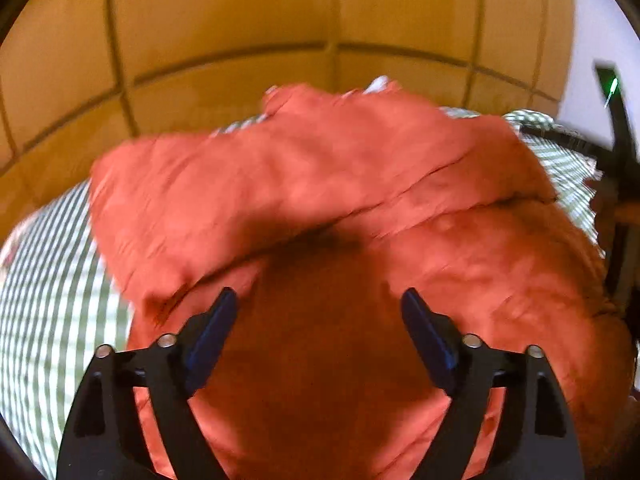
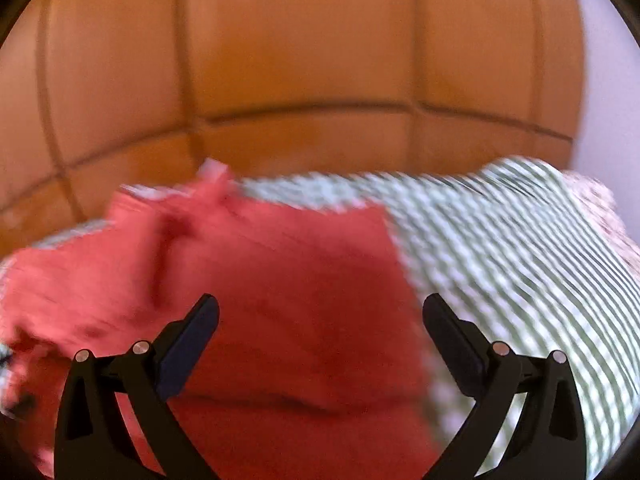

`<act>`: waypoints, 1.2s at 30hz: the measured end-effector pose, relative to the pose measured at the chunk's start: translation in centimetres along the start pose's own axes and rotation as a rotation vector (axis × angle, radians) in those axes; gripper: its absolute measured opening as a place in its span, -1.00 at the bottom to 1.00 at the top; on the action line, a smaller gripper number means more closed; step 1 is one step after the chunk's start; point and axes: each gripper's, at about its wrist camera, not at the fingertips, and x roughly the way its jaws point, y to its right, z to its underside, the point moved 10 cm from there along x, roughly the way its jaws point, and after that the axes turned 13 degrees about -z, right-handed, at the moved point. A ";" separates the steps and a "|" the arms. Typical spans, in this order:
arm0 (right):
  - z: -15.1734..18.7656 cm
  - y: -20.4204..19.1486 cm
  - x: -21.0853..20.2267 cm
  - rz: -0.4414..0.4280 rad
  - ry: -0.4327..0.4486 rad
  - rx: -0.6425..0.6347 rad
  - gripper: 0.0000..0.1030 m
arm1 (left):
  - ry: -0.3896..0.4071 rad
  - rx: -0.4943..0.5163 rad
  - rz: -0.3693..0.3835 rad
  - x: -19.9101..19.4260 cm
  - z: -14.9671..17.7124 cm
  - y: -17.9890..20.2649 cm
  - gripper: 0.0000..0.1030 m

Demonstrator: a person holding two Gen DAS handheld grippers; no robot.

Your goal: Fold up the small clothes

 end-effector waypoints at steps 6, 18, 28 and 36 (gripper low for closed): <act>-0.5 -5.2 8.0 0.068 -0.149 -0.175 0.96 | -0.072 -0.157 -0.142 4.1 -0.6 -5.5 0.39; 2.2 -6.6 9.4 0.132 -0.192 -0.237 0.96 | 0.019 -0.552 -0.119 4.9 -2.9 -13.8 -0.02; 4.8 -6.5 12.2 0.112 -0.228 -0.272 0.97 | -0.140 -0.644 -0.040 8.7 0.8 -13.9 -0.12; 4.5 -6.0 11.4 0.032 -0.248 -0.213 0.97 | -0.165 -0.466 -0.085 7.0 1.5 -12.2 0.18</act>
